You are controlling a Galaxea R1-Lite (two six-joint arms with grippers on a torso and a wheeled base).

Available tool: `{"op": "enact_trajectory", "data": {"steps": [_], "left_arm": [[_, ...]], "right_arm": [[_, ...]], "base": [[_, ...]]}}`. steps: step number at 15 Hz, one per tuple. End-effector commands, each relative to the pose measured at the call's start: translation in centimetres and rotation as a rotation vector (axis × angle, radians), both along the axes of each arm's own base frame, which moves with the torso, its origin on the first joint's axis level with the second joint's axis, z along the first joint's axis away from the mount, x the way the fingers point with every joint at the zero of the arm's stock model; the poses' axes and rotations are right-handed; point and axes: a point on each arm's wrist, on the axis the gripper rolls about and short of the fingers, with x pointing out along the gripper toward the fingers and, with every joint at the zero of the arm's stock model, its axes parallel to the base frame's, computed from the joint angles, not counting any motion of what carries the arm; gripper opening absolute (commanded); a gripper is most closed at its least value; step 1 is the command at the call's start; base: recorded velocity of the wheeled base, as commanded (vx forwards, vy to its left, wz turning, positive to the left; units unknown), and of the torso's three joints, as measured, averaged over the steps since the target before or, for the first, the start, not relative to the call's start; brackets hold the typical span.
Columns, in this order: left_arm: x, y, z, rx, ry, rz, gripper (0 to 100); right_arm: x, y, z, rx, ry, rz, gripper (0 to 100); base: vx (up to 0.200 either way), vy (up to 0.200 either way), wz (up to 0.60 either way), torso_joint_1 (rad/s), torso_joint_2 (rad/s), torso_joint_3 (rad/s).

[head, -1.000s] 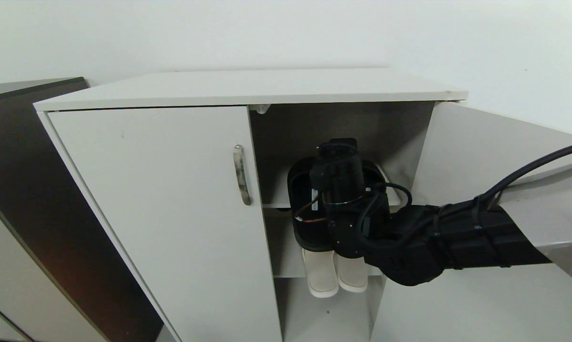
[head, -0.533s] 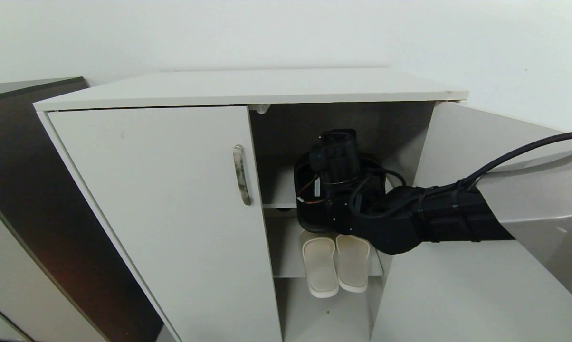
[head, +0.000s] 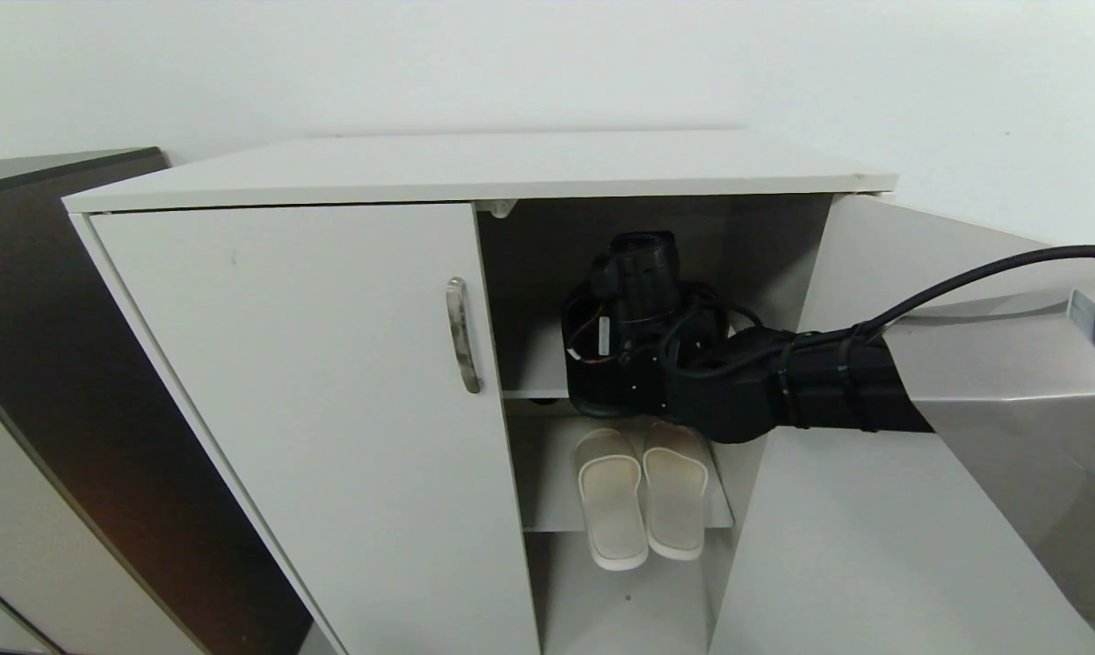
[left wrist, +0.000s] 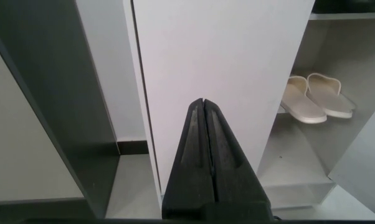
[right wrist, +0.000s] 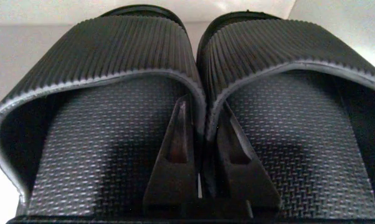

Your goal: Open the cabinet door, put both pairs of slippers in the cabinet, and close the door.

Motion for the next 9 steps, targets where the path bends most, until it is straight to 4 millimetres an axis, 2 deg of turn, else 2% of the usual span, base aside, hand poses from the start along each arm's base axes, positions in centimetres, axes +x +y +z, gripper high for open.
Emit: {"op": "enact_trajectory", "data": {"steps": [1,9], "left_arm": [[0.01,0.0,-0.01,0.0,0.003,0.001,0],[0.01,0.0,0.0,0.0,0.001,0.0,0]], "right_arm": [[0.39,0.15,-0.13,0.003,-0.005,-0.003,0],[1.05,-0.04,-0.9,-0.011,0.007,-0.013,0]], "base": [[0.0,0.0,0.0,0.0,0.0,0.0],[0.0,0.0,0.0,0.0,0.0,0.0]]}}
